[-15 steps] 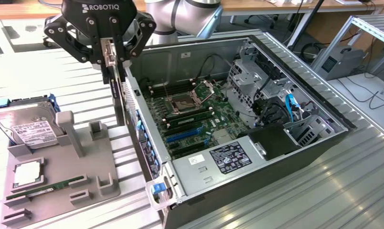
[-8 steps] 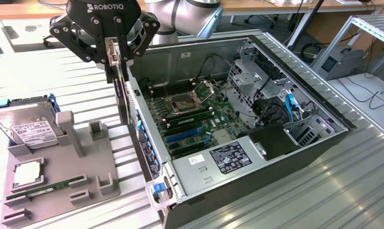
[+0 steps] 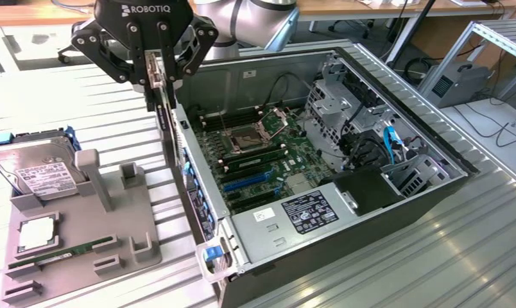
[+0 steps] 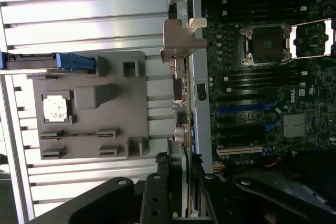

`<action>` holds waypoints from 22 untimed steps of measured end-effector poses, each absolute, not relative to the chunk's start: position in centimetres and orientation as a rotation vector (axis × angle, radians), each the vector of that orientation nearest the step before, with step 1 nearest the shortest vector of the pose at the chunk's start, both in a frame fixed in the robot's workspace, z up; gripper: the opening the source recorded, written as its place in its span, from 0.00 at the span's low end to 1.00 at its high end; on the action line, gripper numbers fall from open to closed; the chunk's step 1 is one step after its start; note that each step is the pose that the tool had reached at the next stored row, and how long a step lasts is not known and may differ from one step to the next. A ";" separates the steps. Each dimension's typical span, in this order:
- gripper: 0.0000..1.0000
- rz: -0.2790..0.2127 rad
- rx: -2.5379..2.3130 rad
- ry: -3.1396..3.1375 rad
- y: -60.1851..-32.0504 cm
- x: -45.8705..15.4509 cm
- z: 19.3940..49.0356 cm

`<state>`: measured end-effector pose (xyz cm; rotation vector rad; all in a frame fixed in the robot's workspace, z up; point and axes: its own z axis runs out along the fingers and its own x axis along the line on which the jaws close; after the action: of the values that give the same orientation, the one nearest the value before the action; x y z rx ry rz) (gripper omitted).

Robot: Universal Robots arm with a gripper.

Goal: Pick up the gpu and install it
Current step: 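Pick up the gpu and move the gpu toward the slot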

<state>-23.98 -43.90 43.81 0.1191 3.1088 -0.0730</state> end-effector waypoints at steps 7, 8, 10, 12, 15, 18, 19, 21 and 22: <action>0.27 -0.073 0.119 3.109 -43.9 -23.5 43.8; 0.27 -0.073 0.119 3.109 -43.9 -23.5 43.8; 0.27 -0.074 0.119 3.109 -43.9 -23.3 43.8; 0.27 -0.074 0.119 3.109 -43.9 -23.2 43.8; 0.27 -0.074 0.119 3.109 -43.9 -23.0 43.8; 0.27 -0.074 0.119 3.109 -43.9 -22.9 43.8; 0.27 -0.074 0.119 3.109 -43.9 -22.8 43.8; 0.27 -0.074 0.119 3.109 -43.9 -22.8 43.8; 0.27 -0.075 0.119 3.109 -43.9 -22.7 43.8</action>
<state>-22.71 -43.88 43.81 0.1191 3.1087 -0.0745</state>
